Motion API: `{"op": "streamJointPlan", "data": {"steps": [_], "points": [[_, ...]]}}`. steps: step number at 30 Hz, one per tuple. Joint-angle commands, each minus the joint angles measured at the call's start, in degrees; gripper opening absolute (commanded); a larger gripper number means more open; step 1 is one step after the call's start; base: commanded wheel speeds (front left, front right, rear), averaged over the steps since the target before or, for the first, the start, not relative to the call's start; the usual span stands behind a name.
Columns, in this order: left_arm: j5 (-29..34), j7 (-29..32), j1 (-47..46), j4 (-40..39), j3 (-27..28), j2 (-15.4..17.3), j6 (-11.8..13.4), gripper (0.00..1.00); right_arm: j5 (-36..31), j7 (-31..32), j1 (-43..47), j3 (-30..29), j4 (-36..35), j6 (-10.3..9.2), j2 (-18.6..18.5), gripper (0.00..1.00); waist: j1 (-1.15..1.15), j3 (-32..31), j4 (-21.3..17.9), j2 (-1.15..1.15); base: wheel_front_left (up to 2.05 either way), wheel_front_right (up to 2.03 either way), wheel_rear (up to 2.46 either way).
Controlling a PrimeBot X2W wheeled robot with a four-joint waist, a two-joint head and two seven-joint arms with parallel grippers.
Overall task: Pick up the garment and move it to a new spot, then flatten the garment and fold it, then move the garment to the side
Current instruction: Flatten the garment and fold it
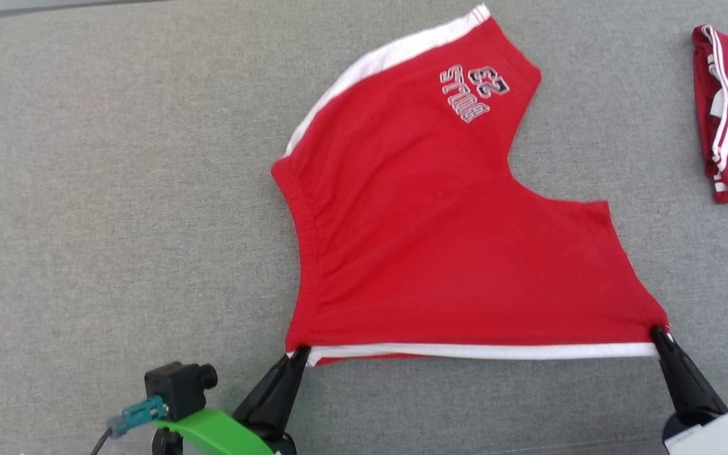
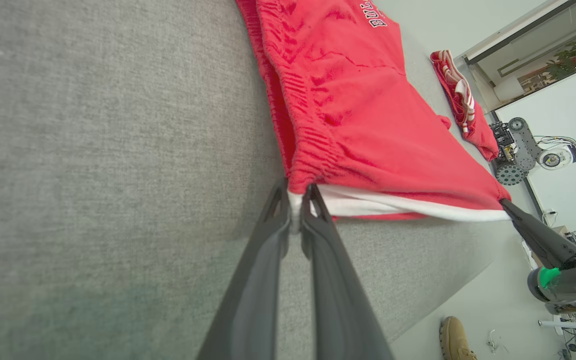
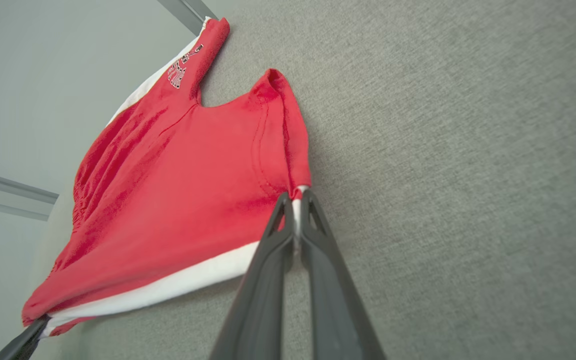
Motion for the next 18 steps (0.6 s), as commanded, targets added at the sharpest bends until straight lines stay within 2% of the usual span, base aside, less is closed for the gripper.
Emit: {"op": "streamJointPlan", "data": {"steps": [1, 4, 8, 12, 13, 18], "points": [[-0.4, -0.4, 1.9, -3.2, 0.4, 1.4, 1.5, 0.00, 0.5, 0.0, 2.3, -1.7, -2.3, -0.10, -0.1, 0.00, 0.01, -2.6, 1.8, 0.00, 0.00, 0.00, 0.00], [-2.4, 0.0, 4.6, -8.9, 1.0, 1.7, 2.5, 0.00, 1.8, 0.9, 3.9, -4.3, -6.0, -0.10, 0.7, 0.00, 0.01, -2.3, 2.4, 0.00, 0.00, 0.00, 0.00], [-3.8, 1.8, 2.0, -12.7, 1.7, 1.3, 2.7, 0.00, 0.7, 4.3, -1.3, -5.5, -8.2, -0.08, 0.0, 0.00, 0.01, -1.1, 3.1, 0.00, 0.00, 0.00, 0.00], [-5.8, 3.7, -2.2, -14.0, 2.9, -0.5, 2.2, 0.00, -1.3, 9.2, -11.5, -5.7, -6.9, -0.07, -1.6, 0.00, 0.01, 1.3, 4.4, 0.00, 0.00, 0.00, 0.00], [-7.3, 4.3, -5.1, -13.7, 3.9, -2.0, 2.1, 0.00, -2.6, 11.9, -17.3, -6.0, -5.2, -0.07, -2.7, 0.00, 0.01, 2.7, 5.5, 0.00, 0.00, 0.00, 0.00], [-10.2, 6.5, -13.4, -10.4, 5.7, -6.4, 2.0, 0.00, -6.0, 19.1, -32.0, -6.4, 0.8, -0.06, -4.5, 0.00, 0.01, 6.9, 9.0, 0.00, 0.00, 0.00, 0.00]]}}
